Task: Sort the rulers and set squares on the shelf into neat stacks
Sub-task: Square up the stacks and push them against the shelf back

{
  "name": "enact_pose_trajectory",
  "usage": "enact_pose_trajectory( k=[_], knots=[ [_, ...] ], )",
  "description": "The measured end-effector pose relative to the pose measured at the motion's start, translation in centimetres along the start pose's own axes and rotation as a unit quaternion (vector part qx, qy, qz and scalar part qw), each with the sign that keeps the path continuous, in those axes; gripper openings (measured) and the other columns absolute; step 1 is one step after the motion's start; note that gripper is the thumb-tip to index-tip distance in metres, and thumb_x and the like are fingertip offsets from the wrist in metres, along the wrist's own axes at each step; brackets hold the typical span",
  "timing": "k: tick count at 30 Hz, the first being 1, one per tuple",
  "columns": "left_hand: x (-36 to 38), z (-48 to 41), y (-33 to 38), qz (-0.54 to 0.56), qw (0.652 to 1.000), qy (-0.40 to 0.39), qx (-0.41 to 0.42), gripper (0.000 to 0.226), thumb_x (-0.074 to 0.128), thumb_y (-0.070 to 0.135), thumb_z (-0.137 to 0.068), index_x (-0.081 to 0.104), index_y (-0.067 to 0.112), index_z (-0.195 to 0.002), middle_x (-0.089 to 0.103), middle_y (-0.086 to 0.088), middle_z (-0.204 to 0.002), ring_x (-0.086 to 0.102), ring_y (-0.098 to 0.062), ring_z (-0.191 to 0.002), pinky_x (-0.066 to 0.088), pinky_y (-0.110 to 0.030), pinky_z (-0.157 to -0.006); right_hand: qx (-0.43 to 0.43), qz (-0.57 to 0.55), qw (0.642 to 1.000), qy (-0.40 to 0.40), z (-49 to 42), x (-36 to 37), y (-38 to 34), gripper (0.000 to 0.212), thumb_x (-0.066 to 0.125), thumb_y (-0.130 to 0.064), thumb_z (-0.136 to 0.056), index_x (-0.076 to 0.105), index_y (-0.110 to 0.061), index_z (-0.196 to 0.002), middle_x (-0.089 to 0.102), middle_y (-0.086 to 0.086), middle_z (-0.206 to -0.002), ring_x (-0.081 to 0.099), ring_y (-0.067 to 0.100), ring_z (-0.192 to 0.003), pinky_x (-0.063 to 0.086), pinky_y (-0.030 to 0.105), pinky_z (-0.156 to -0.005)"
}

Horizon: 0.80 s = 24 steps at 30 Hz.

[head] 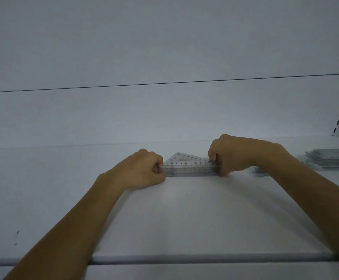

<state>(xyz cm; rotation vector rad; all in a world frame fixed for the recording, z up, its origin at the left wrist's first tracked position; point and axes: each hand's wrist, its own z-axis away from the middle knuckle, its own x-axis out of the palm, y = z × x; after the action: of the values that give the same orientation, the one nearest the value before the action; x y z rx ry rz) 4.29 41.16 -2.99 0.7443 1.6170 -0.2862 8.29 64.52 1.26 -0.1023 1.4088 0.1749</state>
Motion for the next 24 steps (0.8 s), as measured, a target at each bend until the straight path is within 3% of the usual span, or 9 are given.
enact_pose_trajectory(
  k=[6,10,13,17,21,24],
  knots=[
    [0.0,0.0,0.2,-0.007,1.000,-0.008,0.000,0.027,0.057,0.025,-0.081,0.042,0.028,-0.058,0.052,0.012,-0.061,0.045,-0.004,-0.052,0.032,-0.020,-0.050,-0.015,0.000,1.000,0.026,0.5,0.4,0.0,0.034,0.072,-0.019,-0.070,0.058,-0.016,-0.100,0.041,-0.008,-0.080,0.060,0.024,-0.082,0.049,0.033,-0.066],
    [0.0,0.2,0.3,-0.013,1.000,0.002,-0.010,0.025,0.060,0.035,-0.077,0.044,0.028,-0.059,0.053,0.012,-0.062,0.045,-0.004,-0.052,0.031,-0.019,-0.050,-0.009,-0.019,1.000,0.003,0.5,0.5,0.1,0.039,0.069,-0.021,-0.073,0.057,-0.014,-0.109,0.050,0.001,-0.097,0.061,0.027,-0.093,0.052,0.038,-0.077],
    [-0.2,0.2,0.3,-0.037,0.999,0.010,-0.021,0.030,0.061,0.053,-0.075,0.046,0.029,-0.063,0.053,0.013,-0.065,0.048,-0.004,-0.058,0.032,-0.021,-0.053,-0.010,-0.062,0.998,-0.005,0.6,0.1,0.4,0.041,0.071,-0.028,-0.072,0.056,-0.023,-0.109,0.052,-0.006,-0.098,0.059,0.018,-0.092,0.052,0.035,-0.084],
    [-0.4,0.1,0.1,-0.035,0.999,0.012,-0.016,0.034,0.062,0.053,-0.077,0.044,0.029,-0.061,0.050,0.012,-0.063,0.046,-0.005,-0.058,0.030,-0.022,-0.053,-0.020,-0.078,0.997,-0.005,0.1,-0.4,0.0,0.047,0.077,-0.033,-0.069,0.056,-0.024,-0.110,0.049,-0.017,-0.085,0.059,0.015,-0.090,0.048,0.027,-0.079],
    [-0.2,0.0,0.2,-0.025,0.999,0.019,-0.009,0.033,0.066,0.046,-0.078,0.050,0.022,-0.063,0.049,0.009,-0.060,0.044,-0.009,-0.056,0.030,-0.022,-0.052,-0.011,-0.058,0.998,-0.017,-0.7,-0.7,-0.5,0.052,0.080,-0.024,-0.067,0.056,-0.017,-0.113,0.056,-0.010,-0.086,0.065,0.019,-0.087,0.049,0.026,-0.070],
    [-0.2,0.0,0.1,-0.022,0.999,0.025,-0.012,0.036,0.064,0.051,-0.076,0.048,0.024,-0.060,0.049,0.009,-0.060,0.046,-0.009,-0.058,0.031,-0.022,-0.053,0.005,-0.020,0.999,-0.038,-1.0,-1.4,-1.2,0.062,0.082,-0.033,-0.063,0.052,-0.021,-0.117,0.055,-0.010,-0.089,0.063,0.017,-0.088,0.047,0.027,-0.071]
  ],
)
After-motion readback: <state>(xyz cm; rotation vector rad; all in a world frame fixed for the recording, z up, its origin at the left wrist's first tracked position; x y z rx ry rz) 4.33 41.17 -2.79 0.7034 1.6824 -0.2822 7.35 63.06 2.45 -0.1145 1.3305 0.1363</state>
